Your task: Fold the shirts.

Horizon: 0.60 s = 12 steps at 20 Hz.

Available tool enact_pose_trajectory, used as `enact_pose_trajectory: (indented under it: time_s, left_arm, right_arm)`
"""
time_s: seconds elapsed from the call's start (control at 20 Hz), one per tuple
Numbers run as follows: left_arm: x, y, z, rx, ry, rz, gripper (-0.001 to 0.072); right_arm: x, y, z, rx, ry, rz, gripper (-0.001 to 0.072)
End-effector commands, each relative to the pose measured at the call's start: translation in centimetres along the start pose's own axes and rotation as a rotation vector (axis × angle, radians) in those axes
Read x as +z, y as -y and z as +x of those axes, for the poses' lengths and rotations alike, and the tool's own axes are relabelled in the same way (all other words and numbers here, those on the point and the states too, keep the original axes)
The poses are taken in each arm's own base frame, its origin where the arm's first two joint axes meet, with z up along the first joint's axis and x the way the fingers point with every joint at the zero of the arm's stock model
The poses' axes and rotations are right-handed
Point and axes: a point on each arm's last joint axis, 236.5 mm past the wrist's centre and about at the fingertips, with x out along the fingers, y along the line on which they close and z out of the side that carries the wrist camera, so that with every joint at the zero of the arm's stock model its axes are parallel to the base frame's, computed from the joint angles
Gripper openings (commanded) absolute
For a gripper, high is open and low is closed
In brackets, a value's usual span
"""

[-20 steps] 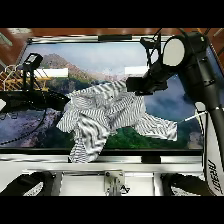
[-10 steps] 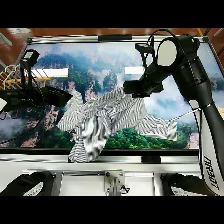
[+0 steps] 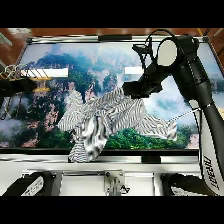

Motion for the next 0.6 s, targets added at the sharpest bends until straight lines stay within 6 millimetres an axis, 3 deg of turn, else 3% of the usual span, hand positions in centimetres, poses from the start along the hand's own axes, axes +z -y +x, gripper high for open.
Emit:
enact_pose_trajectory:
  time_s: [0.0, 0.1, 0.2, 0.45, 0.55]
  left_arm:
    - [-2.1, -14.0, 0.1, 0.251, -0.07, -0.216, 0.0667]
    - [-5.5, -20.3, 0.6, 0.357, -0.165, -0.311, 0.0667]
    - [-7.9, -24.4, 1.1, 0.397, -0.211, -0.372, 0.0667]
    - [-7.4, -28.6, 3.7, 0.419, -0.179, -0.184, 0.0668]
    - [-9.4, -28.8, 6.1, 0.373, -0.248, -0.208, 0.0666]
  right_arm:
    - [0.3, -0.1, 0.0, 0.006, 0.013, -0.019, 0.0074]
    - [0.7, -0.2, 0.0, 0.01, 0.031, -0.019, 0.0074]
    - [1.1, -0.3, 0.0, 0.013, 0.048, -0.019, 0.0074]
    - [2.4, -0.4, 0.3, 0.019, 0.089, -0.015, 0.0074]
    - [2.6, -0.3, 0.8, 0.014, 0.087, -0.009, 0.0074]
